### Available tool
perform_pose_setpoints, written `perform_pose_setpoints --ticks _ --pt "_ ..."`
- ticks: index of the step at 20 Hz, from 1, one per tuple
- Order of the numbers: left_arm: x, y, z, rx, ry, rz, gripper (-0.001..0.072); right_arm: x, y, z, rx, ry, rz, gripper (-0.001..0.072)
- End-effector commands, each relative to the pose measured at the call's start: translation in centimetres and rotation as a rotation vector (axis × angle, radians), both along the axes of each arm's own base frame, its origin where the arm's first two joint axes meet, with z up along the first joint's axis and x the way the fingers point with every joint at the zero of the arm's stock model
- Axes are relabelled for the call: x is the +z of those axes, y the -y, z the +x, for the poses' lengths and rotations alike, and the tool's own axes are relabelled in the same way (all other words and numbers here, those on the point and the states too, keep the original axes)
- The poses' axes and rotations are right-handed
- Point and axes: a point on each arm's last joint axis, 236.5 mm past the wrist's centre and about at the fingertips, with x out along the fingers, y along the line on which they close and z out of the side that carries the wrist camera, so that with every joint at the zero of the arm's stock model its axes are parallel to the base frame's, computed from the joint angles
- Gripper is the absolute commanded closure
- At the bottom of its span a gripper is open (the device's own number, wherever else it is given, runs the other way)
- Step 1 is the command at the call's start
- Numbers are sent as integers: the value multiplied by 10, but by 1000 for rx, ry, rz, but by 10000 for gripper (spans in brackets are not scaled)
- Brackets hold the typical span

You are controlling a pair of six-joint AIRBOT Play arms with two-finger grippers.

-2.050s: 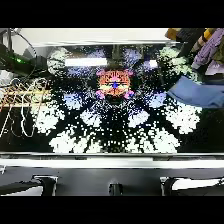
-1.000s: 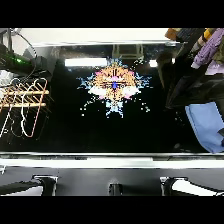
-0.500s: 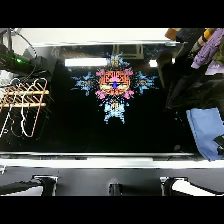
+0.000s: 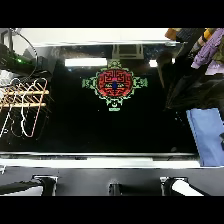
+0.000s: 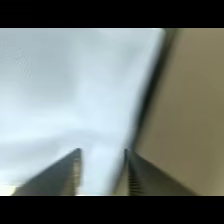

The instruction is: Fold the clothes and pants, and hang the long-sleeved shirts on hangers.

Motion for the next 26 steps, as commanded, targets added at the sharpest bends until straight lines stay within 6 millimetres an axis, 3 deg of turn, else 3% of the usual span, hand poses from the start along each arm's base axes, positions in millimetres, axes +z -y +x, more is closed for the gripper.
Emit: perform_pose_setpoints --ticks 1,3,4,6,9,10,12,15,16,17,22,26 --pt "-7 0 1 -49 -5 28 688 55 -29 123 221 524 12 474" --pt "-21 0 -1 -71 -35 39 688 74 -91 179 424 669 106 483" --pt "-31 0 -3 -92 -57 48 688 78 -129 197 536 689 150 492" --pt "-53 0 -14 -134 -110 73 689 77 -203 216 722 676 217 493" --pt "-77 -3 -36 -131 -158 96 689 77 -313 219 978 655 310 494" --pt "-80 -3 -42 -125 -150 95 689 77 -341 215 1043 647 333 494" --pt "-81 -4 -49 -122 -129 102 689 77 -376 206 1118 632 361 494" --pt "-84 -7 -61 -124 -158 114 688 75 -398 197 1178 610 383 529" --pt "-87 -7 -66 -129 -184 112 688 73 -399 193 1204 594 389 654" --pt "-89 -6 -71 -136 -209 111 687 72 -399 189 1236 576 389 679" --pt "-89 -6 -72 -136 -209 111 687 64 -395 174 1336 493 391 678" --pt "-89 -6 -72 -136 -209 111 687 63 -394 173 1338 487 391 678"
